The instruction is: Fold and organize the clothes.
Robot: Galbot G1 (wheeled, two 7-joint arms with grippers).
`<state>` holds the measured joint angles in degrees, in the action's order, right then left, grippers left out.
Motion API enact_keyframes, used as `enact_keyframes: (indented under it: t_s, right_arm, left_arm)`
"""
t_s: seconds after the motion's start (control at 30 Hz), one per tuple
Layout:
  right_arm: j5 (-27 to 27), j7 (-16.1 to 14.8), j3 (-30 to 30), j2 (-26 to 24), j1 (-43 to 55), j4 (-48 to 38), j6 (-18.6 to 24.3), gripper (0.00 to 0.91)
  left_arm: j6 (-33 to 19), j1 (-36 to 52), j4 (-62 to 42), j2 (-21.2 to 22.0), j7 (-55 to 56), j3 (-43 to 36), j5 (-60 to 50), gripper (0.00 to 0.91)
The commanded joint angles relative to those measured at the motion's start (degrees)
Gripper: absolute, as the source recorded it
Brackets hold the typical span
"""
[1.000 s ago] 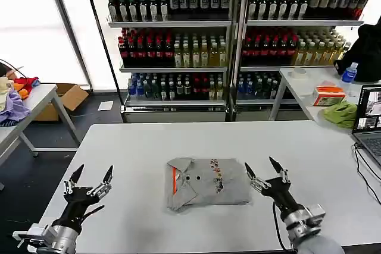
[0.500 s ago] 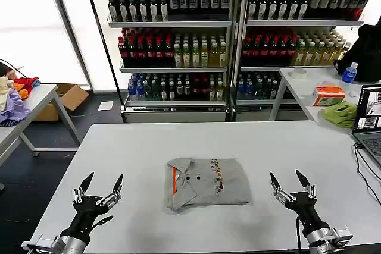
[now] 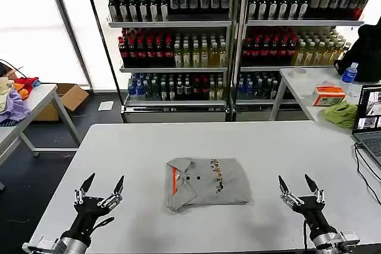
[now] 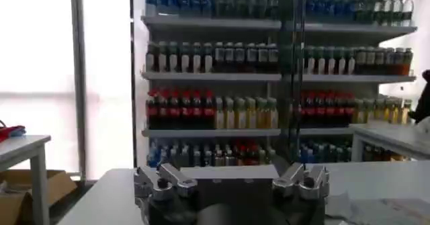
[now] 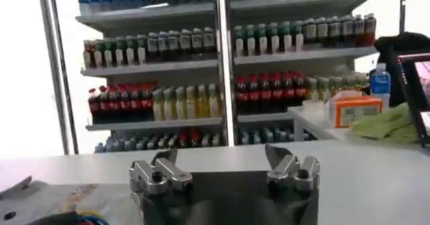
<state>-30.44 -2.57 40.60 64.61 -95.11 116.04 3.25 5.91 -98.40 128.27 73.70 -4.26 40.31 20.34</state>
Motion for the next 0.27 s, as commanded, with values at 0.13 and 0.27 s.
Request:
enact_keyframes:
  t_s: [0.13, 0.27]
  right_arm:
    - [-0.8, -0.3, 0.9, 0.3, -1.0, -0.1, 0.2, 0.907]
    - [-1.6, -0.4, 0.9, 0.1, -1.0, 0.0, -0.1, 0.907]
  left_arm:
    - [0.0, -0.4, 0.4, 0.1, -0.1, -0.2, -0.2, 0.907]
    - [0.0, -0.5, 0.4, 0.1, -0.1, -0.3, -0.2, 0.907]
